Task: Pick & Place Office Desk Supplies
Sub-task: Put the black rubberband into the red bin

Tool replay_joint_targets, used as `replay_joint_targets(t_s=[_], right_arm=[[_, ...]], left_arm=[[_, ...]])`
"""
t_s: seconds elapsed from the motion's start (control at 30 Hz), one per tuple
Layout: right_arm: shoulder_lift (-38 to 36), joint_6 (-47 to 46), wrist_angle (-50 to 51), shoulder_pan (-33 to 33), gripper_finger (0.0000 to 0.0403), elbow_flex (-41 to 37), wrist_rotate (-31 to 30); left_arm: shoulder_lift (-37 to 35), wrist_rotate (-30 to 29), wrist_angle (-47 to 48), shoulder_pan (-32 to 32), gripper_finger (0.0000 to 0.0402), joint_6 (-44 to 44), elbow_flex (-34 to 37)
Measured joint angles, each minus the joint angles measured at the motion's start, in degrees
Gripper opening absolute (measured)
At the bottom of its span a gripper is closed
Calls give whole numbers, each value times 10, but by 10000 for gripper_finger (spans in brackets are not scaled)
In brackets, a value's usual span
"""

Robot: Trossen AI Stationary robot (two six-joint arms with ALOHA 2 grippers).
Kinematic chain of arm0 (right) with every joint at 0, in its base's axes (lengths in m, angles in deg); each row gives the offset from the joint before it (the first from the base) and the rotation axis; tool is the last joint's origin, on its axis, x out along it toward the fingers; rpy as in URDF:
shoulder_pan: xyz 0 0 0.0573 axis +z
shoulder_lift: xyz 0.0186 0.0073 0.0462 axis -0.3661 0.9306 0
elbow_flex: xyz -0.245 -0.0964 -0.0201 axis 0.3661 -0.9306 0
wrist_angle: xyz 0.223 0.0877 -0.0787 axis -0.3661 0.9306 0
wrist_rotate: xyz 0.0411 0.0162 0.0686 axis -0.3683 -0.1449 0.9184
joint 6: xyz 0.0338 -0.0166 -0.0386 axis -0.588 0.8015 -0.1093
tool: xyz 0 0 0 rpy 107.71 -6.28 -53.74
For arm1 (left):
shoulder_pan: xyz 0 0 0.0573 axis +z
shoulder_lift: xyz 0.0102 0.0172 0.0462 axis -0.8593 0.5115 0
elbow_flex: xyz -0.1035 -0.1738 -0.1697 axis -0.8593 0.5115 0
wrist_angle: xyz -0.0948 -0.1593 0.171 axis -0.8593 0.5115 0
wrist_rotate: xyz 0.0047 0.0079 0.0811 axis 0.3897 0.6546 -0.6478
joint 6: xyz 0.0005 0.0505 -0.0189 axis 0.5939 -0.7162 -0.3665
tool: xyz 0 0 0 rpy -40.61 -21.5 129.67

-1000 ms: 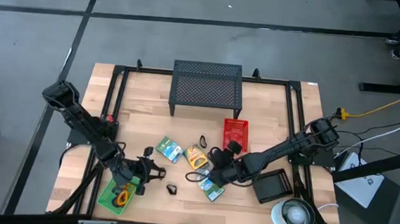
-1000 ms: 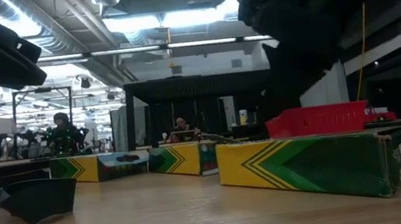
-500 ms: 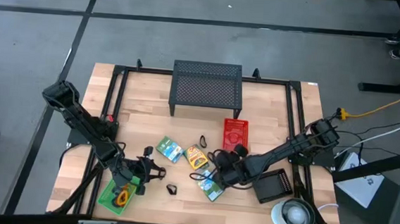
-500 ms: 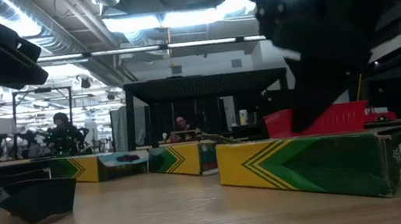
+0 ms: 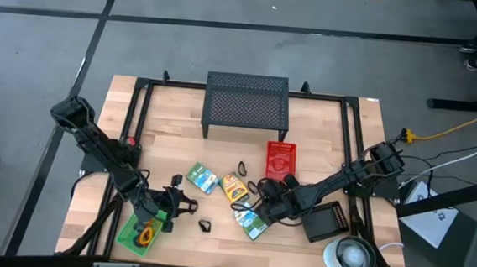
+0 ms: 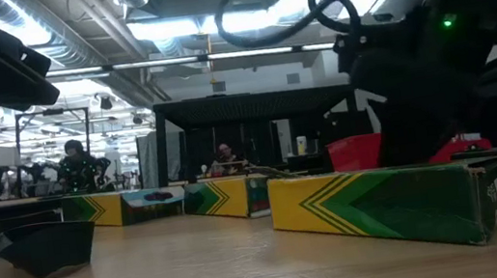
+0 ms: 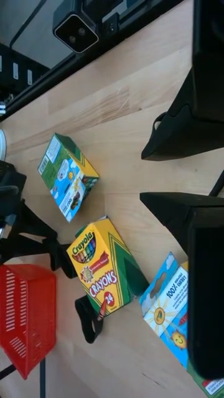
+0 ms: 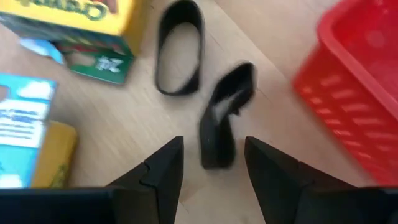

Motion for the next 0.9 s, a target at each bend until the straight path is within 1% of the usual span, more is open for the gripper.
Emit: replay_joint_targets(t_s=[0.23, 0.33, 0.4, 0.47, 0.63, 0.67, 0.8, 0.9], right_arm=[[0, 13, -24, -12, 172, 0, 6], [0, 12, -24, -15, 162, 0, 7], [0, 12, -24, -16, 144, 0, 10], [0, 12, -24, -16, 117, 0, 11], [0, 14, -24, -16, 23, 0, 11], [0, 17, -24, -16, 14, 0, 11], [0, 29, -40, -16, 12, 0, 15], [-5, 53, -84, -14, 6, 0, 18]], left_arm=[[0, 0, 0, 0, 88, 0, 0], [0, 0, 0, 0, 88, 4, 0], [0, 0, 0, 0, 88, 6, 0], [0, 0, 0, 0, 88, 7, 0], [0, 0, 0, 0, 88, 7, 0], [0, 0, 0, 0, 88, 7, 0], [0, 0, 0, 0, 88, 7, 0], [0, 0, 0, 0, 88, 8, 0]])
